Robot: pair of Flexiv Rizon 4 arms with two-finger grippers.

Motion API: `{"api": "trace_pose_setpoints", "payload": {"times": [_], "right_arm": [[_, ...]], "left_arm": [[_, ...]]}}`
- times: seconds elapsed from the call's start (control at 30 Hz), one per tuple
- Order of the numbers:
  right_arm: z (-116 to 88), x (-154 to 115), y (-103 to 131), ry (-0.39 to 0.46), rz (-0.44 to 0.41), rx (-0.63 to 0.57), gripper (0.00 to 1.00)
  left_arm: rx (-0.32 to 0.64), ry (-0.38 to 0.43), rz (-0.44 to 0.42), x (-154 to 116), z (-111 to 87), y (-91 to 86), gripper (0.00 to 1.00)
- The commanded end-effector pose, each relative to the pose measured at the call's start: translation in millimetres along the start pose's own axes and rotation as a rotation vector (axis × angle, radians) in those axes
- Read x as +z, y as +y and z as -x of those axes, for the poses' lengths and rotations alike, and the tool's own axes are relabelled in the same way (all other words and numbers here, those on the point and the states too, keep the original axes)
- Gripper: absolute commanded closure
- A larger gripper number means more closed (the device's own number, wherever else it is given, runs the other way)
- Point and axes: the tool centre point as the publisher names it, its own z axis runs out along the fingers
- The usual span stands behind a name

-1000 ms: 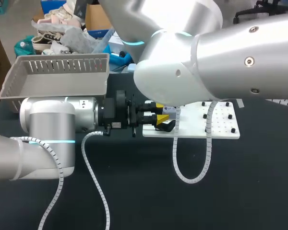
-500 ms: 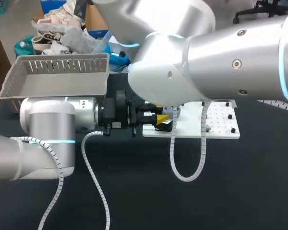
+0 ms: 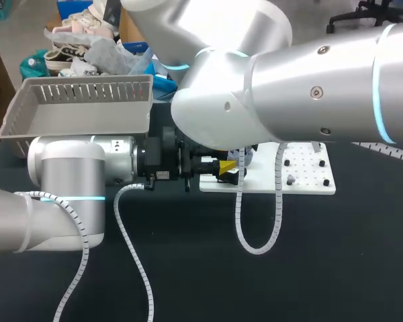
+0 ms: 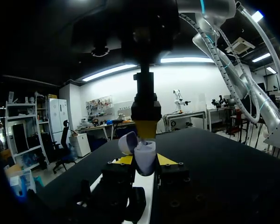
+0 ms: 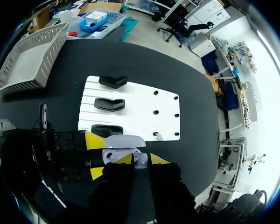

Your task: Pick up each earbud case from the left stands, insert the matching earbuds, close the lid, and place the case in the box.

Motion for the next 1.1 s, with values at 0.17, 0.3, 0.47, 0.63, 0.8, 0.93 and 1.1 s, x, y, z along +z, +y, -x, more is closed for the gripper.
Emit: {"api": "trace_pose_setpoints", "payload": {"times": [0.17,0.3,0.47,0.63,0.8,0.93,1.1], "right_arm": [[2.5,2.5,3.1,0.012,-0.007,-0.001,1.00],[2.6,3.3,3.5,0.018,-0.010,-0.002,1.00],[3.0,3.8,4.4,0.021,-0.008,-0.004,0.86],[2.7,4.5,5.6,0.024,-0.001,-0.005,0.75],[2.7,5.6,6.1,0.026,0.004,-0.006,0.74],[2.8,5.7,6.1,0.024,0.008,-0.004,0.71],[2.6,5.2,5.8,0.024,0.011,-0.004,0.69]], "left_arm": [[0.001,-0.002,0.000,0.3,-0.8,0.5,1.00],[0.001,-0.002,0.000,0.3,-0.8,0.5,1.00],[0.001,-0.002,0.000,0.3,-0.8,0.5,1.00],[0.001,-0.002,0.000,0.3,-0.8,0.5,1.00],[0.001,-0.002,0.000,0.3,-0.8,0.5,1.00],[0.001,-0.002,0.000,0.3,-0.8,0.5,1.00],[0.001,-0.002,0.000,0.3,-0.8,0.5,1.00]]}}
